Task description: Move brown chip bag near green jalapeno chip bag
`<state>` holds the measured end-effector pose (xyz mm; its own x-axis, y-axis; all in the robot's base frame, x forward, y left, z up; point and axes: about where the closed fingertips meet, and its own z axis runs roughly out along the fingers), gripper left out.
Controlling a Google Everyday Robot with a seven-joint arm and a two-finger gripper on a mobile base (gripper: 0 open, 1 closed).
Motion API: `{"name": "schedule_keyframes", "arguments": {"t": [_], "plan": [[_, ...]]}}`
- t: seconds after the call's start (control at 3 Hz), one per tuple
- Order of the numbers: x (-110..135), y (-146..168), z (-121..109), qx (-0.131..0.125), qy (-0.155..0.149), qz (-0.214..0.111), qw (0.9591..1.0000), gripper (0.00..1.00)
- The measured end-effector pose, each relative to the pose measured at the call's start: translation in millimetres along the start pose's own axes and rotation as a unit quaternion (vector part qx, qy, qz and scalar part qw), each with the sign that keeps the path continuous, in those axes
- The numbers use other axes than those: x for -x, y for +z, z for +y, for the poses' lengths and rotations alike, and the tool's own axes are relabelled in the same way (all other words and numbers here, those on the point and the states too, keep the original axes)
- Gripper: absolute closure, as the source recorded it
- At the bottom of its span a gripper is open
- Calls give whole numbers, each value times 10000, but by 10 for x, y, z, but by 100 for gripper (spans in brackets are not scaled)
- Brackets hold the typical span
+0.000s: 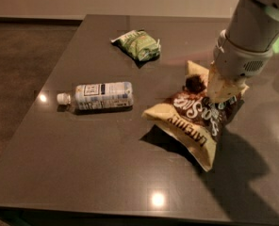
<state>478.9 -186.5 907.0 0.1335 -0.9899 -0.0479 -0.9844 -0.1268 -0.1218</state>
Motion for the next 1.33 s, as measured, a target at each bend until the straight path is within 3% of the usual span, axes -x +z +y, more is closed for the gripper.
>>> {"name": "schedule_keyframes", "arguments": {"t": [0.67,1.0,1.33], "plan": [[61,-26,-1035,-531,411,3,9977,100],[-31,-112,-1522,-779,599,69,9951,100],[-125,-150,-1821,-949,826,84,9920,100]]}}
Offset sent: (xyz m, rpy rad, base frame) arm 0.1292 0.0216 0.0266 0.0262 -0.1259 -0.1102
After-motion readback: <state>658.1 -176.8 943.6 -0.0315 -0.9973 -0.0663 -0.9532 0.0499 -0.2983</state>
